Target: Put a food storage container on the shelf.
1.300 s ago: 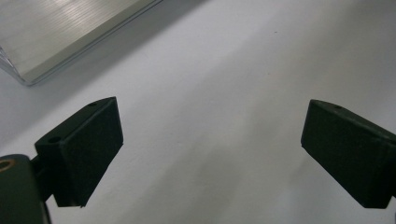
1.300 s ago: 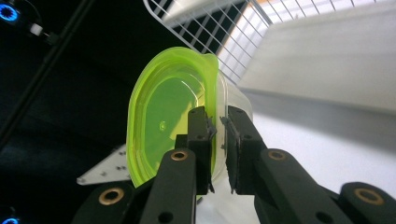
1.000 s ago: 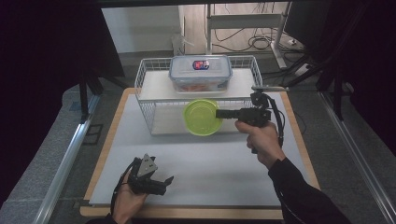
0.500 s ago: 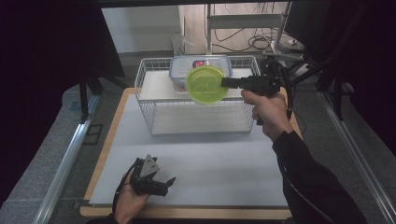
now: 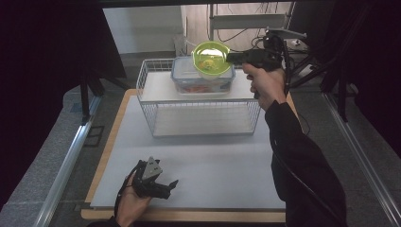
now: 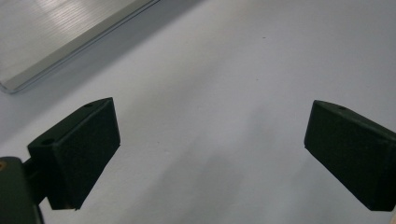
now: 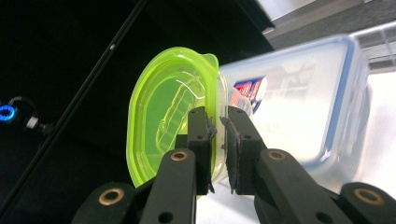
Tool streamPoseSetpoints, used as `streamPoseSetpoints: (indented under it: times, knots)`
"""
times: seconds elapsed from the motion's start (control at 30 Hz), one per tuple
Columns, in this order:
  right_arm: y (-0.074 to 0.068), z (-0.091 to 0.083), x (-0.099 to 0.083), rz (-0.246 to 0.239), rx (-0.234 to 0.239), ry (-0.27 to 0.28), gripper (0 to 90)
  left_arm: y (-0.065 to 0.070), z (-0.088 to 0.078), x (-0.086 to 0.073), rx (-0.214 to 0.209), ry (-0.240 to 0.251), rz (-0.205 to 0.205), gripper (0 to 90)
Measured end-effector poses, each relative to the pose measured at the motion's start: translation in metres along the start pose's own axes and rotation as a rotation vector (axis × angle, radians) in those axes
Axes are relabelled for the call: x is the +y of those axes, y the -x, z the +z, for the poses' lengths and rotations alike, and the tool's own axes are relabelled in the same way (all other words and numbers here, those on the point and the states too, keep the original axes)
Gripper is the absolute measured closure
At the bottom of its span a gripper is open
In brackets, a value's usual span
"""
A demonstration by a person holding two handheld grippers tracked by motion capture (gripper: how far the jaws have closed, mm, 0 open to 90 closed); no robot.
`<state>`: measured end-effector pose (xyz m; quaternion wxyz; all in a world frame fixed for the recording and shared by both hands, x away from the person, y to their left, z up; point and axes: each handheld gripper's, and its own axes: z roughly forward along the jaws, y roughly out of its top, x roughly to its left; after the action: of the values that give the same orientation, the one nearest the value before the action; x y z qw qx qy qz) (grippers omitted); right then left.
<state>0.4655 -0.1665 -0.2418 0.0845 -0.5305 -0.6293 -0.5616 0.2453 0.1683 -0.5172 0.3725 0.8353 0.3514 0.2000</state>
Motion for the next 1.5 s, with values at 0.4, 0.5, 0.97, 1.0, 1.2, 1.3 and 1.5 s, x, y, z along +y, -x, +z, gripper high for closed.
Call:
streamPoseSetpoints:
  times: [0.4,0.5,0.97,1.0,1.2,1.3,1.5]
  knots:
    - [-0.003,0.040,0.019,0.044,-0.100,0.013,81.0,0.002,0.002,0.000,-0.012,0.003,0.008,3.5]
    - [-0.003,0.046,0.021,0.058,-0.112,0.018,81.0,0.003,0.002,0.001,-0.016,0.003,0.008,3.5]
    - [0.002,0.054,0.024,0.098,-0.112,0.029,75.0,0.005,0.004,0.001,-0.019,0.002,0.021,3.6]
    - [0.002,0.054,0.024,0.094,-0.117,0.030,74.2,0.005,0.004,0.001,-0.019,0.002,0.022,3.7]
    - [0.003,0.055,0.024,0.066,-0.110,0.030,65.5,0.006,0.004,0.001,-0.023,0.001,0.026,3.7]
    - [0.003,0.054,0.024,0.057,-0.100,0.024,59.4,0.006,0.004,0.002,-0.023,0.000,0.027,3.7]
    - [0.002,0.048,0.021,-0.038,-0.065,0.021,39.9,0.007,0.005,0.002,-0.023,0.000,0.026,3.7]
